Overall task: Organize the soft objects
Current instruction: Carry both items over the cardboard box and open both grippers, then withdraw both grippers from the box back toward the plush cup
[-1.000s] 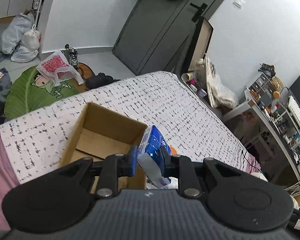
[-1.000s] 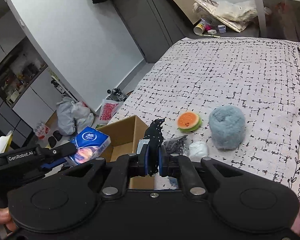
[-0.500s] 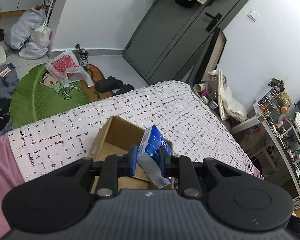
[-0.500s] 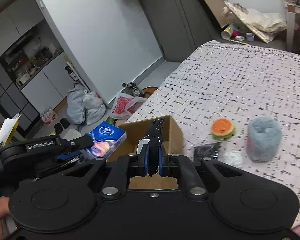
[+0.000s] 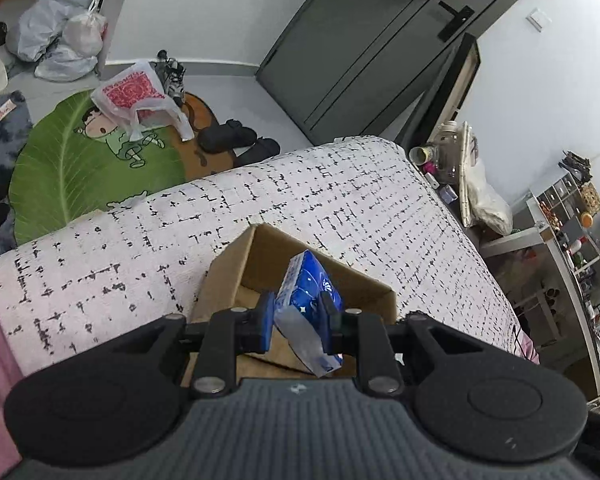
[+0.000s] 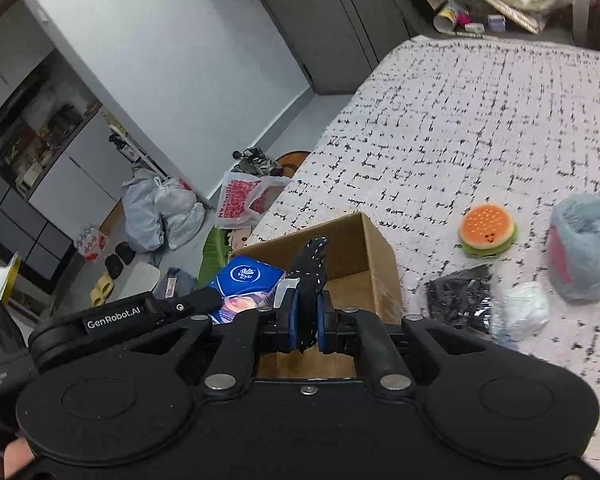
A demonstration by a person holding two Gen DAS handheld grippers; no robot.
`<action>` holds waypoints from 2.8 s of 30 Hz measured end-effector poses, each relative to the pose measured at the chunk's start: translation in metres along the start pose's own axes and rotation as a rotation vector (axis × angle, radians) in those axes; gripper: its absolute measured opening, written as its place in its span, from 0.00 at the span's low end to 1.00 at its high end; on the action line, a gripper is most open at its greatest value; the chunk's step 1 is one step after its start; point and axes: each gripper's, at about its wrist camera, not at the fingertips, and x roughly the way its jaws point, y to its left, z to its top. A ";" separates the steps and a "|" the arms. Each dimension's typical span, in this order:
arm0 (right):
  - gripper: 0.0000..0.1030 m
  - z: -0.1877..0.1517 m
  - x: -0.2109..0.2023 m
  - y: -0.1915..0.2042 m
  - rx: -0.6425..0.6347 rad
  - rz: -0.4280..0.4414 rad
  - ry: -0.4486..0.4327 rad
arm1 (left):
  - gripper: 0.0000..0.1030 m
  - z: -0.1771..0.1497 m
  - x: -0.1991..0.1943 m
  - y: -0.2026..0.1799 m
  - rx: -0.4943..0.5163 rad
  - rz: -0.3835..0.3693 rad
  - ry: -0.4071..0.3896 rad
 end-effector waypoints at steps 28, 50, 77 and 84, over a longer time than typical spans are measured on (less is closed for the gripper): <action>0.62 0.013 -0.016 -0.009 0.254 -0.020 -0.047 | 0.78 0.008 -0.038 -0.023 0.027 0.107 -0.021; 0.99 0.003 -0.132 -0.002 0.291 -0.032 -0.115 | 0.91 -0.029 -0.140 -0.090 0.134 0.108 -0.165; 1.00 0.023 -0.194 -0.083 0.161 -0.120 -0.113 | 0.92 -0.073 -0.121 -0.182 0.314 0.107 -0.093; 1.00 0.036 -0.207 -0.105 0.168 -0.135 -0.142 | 0.92 -0.085 -0.101 -0.207 0.352 0.071 -0.064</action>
